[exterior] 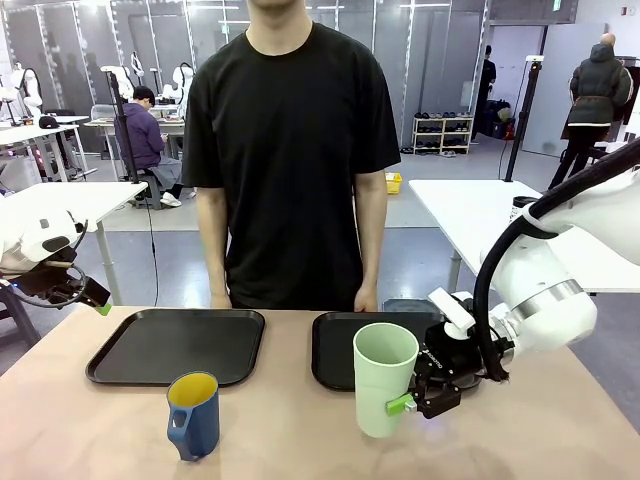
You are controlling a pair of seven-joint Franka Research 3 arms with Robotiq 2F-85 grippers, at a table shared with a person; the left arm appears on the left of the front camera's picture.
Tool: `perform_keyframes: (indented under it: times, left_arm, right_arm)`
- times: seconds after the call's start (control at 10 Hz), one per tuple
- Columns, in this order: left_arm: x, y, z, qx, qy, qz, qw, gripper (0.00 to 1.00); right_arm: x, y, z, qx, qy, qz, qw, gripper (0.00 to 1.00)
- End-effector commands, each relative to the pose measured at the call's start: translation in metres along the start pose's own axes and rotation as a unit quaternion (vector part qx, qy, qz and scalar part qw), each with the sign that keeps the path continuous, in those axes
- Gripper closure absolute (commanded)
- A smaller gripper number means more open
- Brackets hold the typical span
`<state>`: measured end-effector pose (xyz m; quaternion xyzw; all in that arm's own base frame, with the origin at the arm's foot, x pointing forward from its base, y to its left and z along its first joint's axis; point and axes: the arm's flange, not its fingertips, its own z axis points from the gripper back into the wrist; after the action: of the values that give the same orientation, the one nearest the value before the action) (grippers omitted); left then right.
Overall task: Sort and store the cups by type.
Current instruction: Pick up the Reusable plastic cup, then place the picked Reusable plastic cup into the Flat Tray indicated by the person.
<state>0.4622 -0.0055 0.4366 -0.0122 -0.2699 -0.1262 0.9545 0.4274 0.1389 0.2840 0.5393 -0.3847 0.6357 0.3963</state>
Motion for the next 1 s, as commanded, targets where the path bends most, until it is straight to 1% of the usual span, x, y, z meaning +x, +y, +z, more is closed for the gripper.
perform_keyframes:
  times: [0.0, 0.9]
  left_arm:
    - [-0.0003, 0.002, -0.0003, -0.004, -0.001, 0.003, 1.0, 0.0]
    - [-0.0003, 0.002, -0.0003, -0.004, -0.001, 0.003, 1.0, 0.0]
  right_arm:
    - [0.0006, -0.0027, 0.0, 0.003, -0.004, 0.002, 1.0, 0.51]
    - [0.0006, -0.0027, 0.0, 0.003, -0.004, 0.002, 1.0, 0.51]
